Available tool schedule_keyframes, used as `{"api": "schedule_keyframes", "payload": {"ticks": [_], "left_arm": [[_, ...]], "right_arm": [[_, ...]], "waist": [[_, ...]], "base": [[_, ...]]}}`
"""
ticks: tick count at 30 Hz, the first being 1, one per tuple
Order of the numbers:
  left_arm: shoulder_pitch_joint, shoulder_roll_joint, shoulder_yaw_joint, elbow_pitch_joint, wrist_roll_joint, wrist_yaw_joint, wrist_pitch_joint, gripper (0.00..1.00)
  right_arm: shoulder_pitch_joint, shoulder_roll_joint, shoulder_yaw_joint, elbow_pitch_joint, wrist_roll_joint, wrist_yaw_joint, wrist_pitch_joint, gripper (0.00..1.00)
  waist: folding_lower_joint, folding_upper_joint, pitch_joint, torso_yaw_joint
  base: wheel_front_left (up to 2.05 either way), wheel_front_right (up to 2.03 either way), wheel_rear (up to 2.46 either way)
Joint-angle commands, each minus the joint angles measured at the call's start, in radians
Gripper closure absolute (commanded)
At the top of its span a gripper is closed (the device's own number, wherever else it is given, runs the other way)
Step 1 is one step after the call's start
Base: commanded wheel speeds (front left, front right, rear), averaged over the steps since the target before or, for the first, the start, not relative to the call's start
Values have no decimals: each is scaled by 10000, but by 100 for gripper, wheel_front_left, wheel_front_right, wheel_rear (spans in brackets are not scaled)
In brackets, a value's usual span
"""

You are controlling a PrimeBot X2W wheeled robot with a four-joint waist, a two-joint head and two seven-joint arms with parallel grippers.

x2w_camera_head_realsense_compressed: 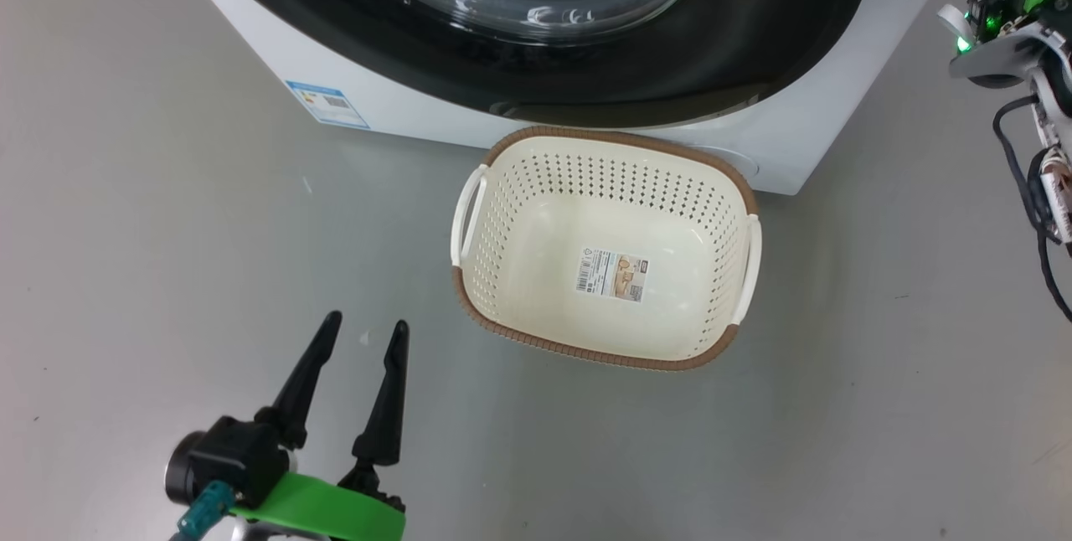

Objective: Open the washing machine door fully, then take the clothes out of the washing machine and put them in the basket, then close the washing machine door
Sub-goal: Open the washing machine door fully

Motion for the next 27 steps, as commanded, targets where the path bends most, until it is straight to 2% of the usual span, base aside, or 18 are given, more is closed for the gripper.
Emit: {"api": "schedule_keyframes", "payload": {"ticks": [1,13,27], "left_arm": [[-261,119,283,-195,-64,-55,-122,0],[-486,117,259,-260,-246,-56,-122,0],[-526,117,286,-302,-301,-56,-122,0]], "right_arm": [[-331,37,69,-81,143,8,207,100],[-940,53,80,665,312,8,845,100],[-653,277,522,809,329,8,1873,100]], "waist": [[0,0,76,52],[0,0,333,155],[0,0,230,22]], "base": [[0,0,0],[0,0,0],[0,0,0]]}}
